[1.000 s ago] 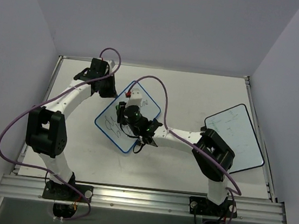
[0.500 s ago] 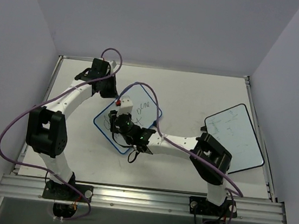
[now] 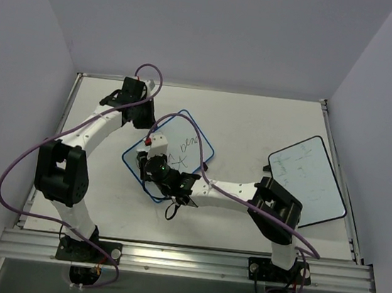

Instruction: Erase the whiteboard

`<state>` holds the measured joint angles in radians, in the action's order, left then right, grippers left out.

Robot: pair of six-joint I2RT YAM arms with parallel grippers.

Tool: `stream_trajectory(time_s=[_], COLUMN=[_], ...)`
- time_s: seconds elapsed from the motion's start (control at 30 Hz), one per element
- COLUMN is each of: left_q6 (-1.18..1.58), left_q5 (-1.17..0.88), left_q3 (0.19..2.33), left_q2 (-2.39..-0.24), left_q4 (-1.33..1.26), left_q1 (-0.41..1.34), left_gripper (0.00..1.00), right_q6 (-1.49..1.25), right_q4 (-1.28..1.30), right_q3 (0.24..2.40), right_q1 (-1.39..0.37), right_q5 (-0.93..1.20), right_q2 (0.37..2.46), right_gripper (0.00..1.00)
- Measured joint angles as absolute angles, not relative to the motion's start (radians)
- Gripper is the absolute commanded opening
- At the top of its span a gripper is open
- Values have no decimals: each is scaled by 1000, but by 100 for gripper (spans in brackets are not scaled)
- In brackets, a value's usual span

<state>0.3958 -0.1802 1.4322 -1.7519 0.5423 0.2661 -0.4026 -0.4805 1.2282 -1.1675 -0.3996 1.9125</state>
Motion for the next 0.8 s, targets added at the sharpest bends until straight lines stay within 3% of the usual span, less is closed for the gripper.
stream_trajectory(time_s=[0.8], left_q6=[395], left_q5=[-180], left_q3=[1432], left_q2=[-1752], left_q4=[543], left_q1=[268], left_gripper=[2], right_q6=[-387], right_q4=[-392], right_q3=[1252], right_q1=[-1102], right_q5=[-389], right_q2=[1897], right_gripper=[0])
